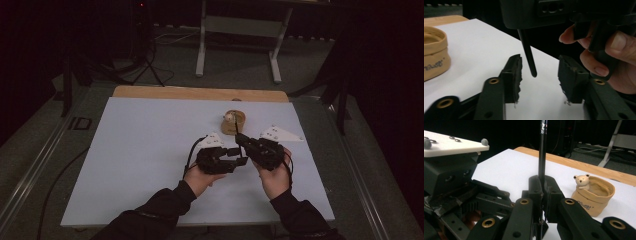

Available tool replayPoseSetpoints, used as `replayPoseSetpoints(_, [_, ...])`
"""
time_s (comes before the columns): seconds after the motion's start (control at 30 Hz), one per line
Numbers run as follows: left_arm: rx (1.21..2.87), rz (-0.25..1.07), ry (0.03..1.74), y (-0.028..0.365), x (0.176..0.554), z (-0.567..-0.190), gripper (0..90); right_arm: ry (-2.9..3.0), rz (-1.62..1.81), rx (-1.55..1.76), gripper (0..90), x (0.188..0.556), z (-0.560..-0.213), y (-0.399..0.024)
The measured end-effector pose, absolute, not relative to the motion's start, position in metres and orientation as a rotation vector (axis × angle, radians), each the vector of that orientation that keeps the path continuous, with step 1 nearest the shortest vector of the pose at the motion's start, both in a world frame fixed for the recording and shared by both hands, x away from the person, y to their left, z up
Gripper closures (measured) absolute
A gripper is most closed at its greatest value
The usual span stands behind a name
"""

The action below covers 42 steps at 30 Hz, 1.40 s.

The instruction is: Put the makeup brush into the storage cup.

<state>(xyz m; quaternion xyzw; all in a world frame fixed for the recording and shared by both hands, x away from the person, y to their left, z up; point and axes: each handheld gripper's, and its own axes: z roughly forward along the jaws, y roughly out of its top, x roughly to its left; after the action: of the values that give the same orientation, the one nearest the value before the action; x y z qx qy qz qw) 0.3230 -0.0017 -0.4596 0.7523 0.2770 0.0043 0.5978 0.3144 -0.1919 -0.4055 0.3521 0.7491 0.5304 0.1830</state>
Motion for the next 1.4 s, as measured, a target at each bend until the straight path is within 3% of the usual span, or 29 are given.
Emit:
replayPoseSetpoints(0.4, [1.757, 0.035, 0.698, 0.0, 0.326, -0.46, 77.9, 2.117, 1.494, 0.989, 85.9, 0.314, -0.407, -0.189])
replayPoseSetpoints(0.63, [1.762, 0.025, 0.757, 0.0, 0.328, -0.462, 84.3, 2.112, 1.495, 0.995, 85.9, 0.314, -0.409, -0.189])
replayPoseSetpoints(0.87, [1.771, 0.041, 0.783, 0.001, 0.329, -0.462, 85.3, 2.119, 1.496, 1.006, 85.3, 0.316, -0.41, -0.189])
replayPoseSetpoints(1.4, [1.833, 0.133, 0.748, 0.018, 0.327, -0.46, 85.5, 2.193, 1.506, 0.993, 56.8, 0.317, -0.401, -0.187])
